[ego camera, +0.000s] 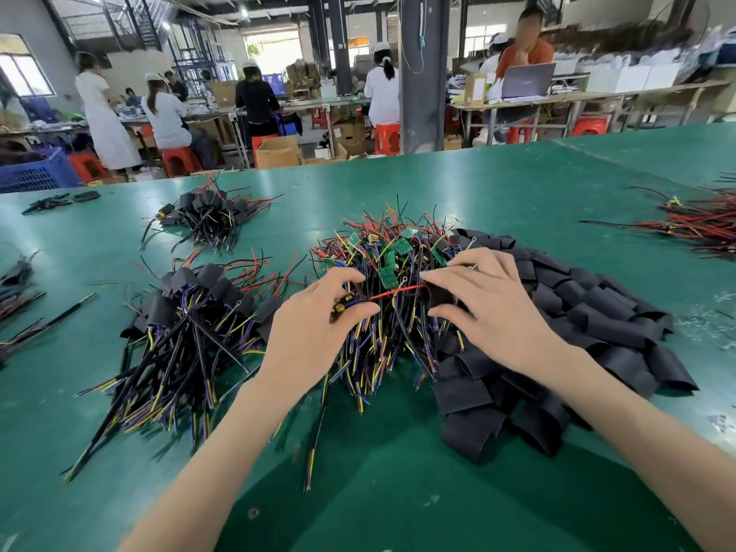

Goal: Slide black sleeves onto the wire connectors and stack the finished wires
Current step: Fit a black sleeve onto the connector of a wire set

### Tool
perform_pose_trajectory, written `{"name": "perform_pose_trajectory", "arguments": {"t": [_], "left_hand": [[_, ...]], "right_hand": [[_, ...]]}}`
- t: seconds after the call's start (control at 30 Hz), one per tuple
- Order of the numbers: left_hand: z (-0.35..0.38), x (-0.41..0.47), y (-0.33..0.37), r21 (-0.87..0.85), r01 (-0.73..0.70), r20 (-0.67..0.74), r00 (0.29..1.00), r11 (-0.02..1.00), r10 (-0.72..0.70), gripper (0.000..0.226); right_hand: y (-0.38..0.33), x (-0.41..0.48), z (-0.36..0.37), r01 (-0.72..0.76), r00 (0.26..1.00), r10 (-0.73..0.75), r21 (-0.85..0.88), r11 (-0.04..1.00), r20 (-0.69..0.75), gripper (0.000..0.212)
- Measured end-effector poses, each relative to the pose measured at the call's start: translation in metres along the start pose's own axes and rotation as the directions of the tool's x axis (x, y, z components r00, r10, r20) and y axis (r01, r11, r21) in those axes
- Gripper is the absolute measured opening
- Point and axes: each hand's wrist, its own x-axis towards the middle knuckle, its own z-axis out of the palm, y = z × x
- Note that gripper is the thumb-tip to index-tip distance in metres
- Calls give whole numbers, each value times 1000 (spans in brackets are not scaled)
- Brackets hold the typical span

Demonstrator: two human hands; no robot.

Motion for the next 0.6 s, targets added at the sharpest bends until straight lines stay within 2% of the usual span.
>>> {"name": "perform_pose_trajectory", "arguments": {"t": [0.1,0.2,0.33,0.47,0.6], "left_hand": [[5,-2,7,-127,46,135,990,991,-29,42],[10,-3,12,-234,54,213,977,971,-3,50],[12,-6,13,-236,34,169,986,971,6,35],[13,-5,13,-250,56,164,986,967,-15,21],[12,-6,14,-313,105,165,985,944,-55,23]], "right_hand": [[-12,3,1,52,997,-56,-67,996,-55,40],[-21,2,0,94,995,-95,-62,994,-20,37],[-25,0,-2,116,992,-116,-5,993,56,34],[-29,-1,-3,61,995,-66,75,995,69,35],[-32,-2,-1,-1,996,-12,147,989,90,39]]}}
